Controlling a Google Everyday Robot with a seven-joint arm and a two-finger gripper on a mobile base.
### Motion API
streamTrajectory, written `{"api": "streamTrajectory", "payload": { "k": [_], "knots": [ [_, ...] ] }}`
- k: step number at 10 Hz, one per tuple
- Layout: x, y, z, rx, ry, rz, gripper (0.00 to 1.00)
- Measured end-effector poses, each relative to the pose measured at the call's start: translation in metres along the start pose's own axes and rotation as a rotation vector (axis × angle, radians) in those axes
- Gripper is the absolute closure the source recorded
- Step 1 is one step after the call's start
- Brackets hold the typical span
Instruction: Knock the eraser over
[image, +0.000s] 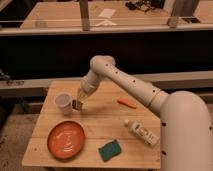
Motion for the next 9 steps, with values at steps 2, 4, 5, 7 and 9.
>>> {"api": "streamTrajectory", "payload": {
  "k": [2, 4, 5, 7, 9],
  "knots": [
    [-0.0029, -0.0034, 0.0029, -0.002, -0.004, -0.009, 0.93],
    [-0.0026, -0.0043, 0.0040, -0.003, -0.006, -0.012, 0.93],
    [-0.0029, -0.0054, 0.0043, -0.003, -0.006, -0.017, 0.93],
    [-0.0068, -0.0087, 0.0073, -0.007, -0.010, -0.027, 0.93],
    [-0.0086, -0.0100, 0.0095, -0.011, -0.014, -0.034, 0.93]
  ]
}}
